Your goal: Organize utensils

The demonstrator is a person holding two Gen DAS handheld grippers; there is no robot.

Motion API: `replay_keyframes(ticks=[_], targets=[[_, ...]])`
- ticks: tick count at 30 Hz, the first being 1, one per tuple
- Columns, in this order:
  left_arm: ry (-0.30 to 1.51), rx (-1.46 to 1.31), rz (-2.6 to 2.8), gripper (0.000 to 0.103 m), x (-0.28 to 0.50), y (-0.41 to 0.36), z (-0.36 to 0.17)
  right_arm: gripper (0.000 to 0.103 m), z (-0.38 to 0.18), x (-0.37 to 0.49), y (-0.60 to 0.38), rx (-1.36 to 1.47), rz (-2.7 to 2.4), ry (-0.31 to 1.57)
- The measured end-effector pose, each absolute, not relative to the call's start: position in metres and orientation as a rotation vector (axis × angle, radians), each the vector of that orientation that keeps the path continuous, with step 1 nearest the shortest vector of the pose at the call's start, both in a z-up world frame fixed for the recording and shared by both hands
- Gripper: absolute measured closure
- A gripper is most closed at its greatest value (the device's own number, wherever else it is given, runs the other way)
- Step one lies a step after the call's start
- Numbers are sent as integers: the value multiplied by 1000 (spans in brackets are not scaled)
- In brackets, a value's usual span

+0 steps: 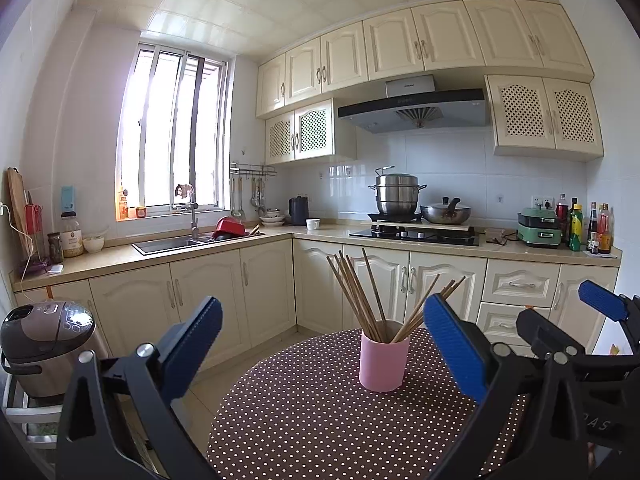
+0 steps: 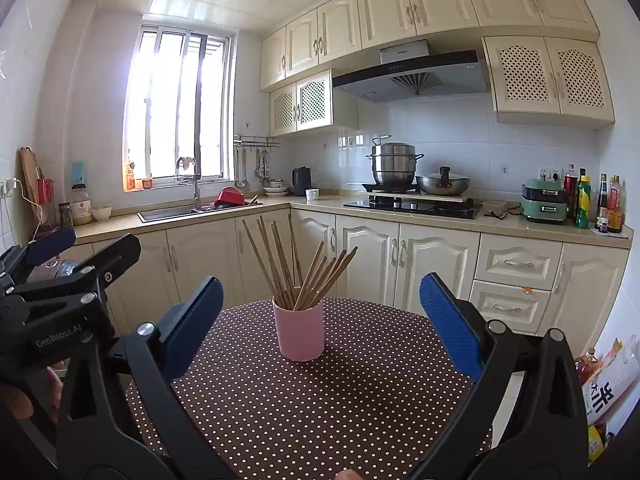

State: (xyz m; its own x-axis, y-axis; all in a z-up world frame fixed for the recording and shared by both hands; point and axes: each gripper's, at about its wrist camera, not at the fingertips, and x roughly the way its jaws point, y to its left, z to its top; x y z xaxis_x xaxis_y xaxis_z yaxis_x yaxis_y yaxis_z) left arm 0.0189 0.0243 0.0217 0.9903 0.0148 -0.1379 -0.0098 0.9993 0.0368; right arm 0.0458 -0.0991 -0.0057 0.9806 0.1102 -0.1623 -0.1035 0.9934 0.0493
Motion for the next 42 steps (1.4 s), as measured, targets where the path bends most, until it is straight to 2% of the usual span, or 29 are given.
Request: replay_keyframes(ticks=[42], targets=[[150,45,15,4,21,27,14,6,-14,47,-102,48,109,179]])
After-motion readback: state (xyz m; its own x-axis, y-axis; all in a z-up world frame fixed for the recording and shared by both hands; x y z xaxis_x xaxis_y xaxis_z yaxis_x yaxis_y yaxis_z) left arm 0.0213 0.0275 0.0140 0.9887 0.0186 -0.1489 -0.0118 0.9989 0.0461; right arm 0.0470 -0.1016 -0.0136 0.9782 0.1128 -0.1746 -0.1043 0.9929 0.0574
